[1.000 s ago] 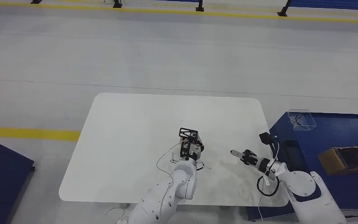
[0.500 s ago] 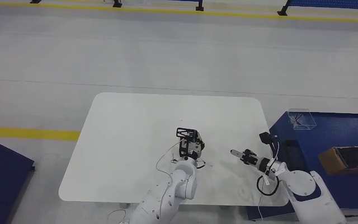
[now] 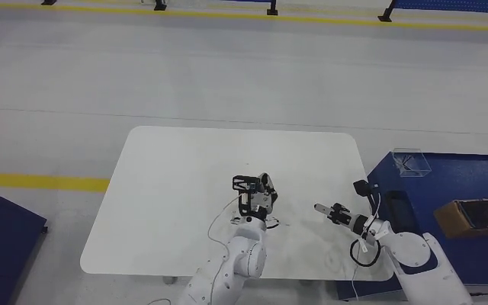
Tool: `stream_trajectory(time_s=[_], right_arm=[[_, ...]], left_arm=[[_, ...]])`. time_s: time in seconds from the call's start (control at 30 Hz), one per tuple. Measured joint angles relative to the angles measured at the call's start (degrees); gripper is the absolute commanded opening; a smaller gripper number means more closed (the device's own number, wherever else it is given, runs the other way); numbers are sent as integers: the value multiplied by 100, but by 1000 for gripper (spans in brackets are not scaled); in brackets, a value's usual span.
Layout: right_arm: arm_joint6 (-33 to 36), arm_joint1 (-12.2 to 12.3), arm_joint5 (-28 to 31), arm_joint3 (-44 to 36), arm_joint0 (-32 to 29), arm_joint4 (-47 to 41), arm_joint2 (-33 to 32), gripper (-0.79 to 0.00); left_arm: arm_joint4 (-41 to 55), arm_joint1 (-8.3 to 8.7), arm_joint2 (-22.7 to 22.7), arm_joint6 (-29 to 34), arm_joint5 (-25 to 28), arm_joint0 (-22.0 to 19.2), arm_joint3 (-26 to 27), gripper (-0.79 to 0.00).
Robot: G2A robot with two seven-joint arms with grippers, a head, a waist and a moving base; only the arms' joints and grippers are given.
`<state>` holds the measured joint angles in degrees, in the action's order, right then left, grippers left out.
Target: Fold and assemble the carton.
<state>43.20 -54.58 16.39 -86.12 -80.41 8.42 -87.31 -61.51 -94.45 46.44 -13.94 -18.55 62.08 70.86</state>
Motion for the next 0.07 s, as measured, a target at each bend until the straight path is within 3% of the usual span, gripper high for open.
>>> stream_trajectory(time_s=[0.03, 0.07], right_arm=[[0, 0, 0, 0, 0, 0, 0, 0], [0, 0, 0, 0, 0, 0, 0, -1]], left_arm=[[-108, 29, 40, -28, 7, 111, 174, 0], [-170, 44, 59, -45, 11, 179, 300, -773]])
